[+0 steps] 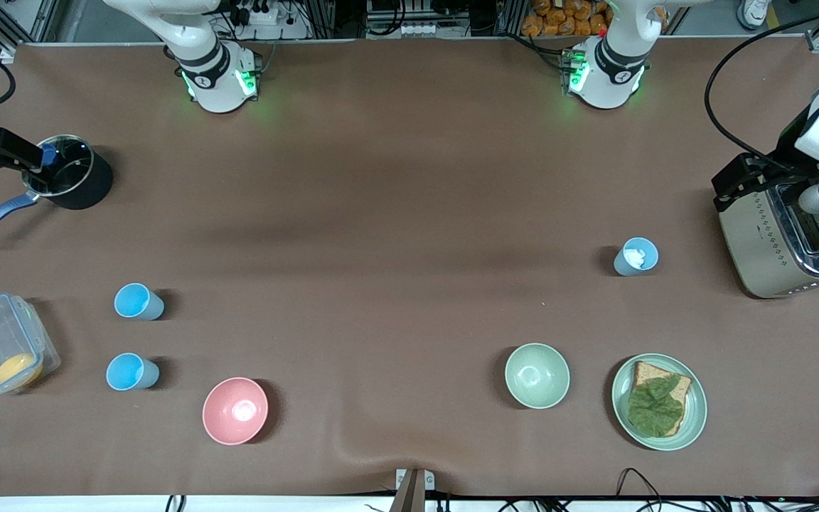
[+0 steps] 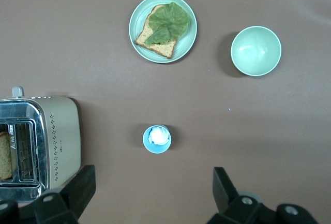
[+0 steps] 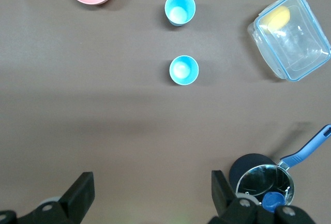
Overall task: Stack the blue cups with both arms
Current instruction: 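Reach the left gripper to the blue cup beside the toaster and grasp it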
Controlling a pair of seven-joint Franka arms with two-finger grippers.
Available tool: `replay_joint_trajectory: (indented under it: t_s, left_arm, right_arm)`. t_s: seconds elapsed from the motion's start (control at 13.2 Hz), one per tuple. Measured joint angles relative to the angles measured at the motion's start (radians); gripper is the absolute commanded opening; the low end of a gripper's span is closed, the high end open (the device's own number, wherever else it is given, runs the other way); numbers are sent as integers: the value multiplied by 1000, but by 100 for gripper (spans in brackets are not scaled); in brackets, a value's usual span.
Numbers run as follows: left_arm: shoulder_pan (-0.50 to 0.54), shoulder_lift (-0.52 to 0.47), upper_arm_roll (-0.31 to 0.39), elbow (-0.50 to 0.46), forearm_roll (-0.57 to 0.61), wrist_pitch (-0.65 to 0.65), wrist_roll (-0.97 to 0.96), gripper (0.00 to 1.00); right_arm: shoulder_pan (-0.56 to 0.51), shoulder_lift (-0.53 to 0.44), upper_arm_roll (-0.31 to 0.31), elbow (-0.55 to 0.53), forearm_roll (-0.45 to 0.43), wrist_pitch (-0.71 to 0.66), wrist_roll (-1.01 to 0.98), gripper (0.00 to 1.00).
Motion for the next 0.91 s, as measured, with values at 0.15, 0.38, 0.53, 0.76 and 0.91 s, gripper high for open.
replay_joint_trajectory:
  t_s: [0.15, 0.38, 0.53, 0.76, 0.91]
  left_arm:
    - [1, 0, 1, 1, 0, -16, 0, 100]
    - [5, 1, 8, 0, -17, -34, 17, 100]
    - [13, 13, 16, -33, -30, -28, 24, 100]
    - [69, 41, 17, -217, -31, 145, 38, 100]
    - [80, 54, 18, -391, -31, 319, 39, 100]
  right_arm:
    - [0, 0, 0, 0, 1, 0, 0, 100]
    - [0, 0, 0, 0, 1, 0, 0, 100]
    - [0, 1, 0, 0, 2, 0, 0, 100]
    - [-4, 7, 0, 0, 2, 0, 0, 100]
    - [-20, 27, -1, 0, 0, 0, 0, 100]
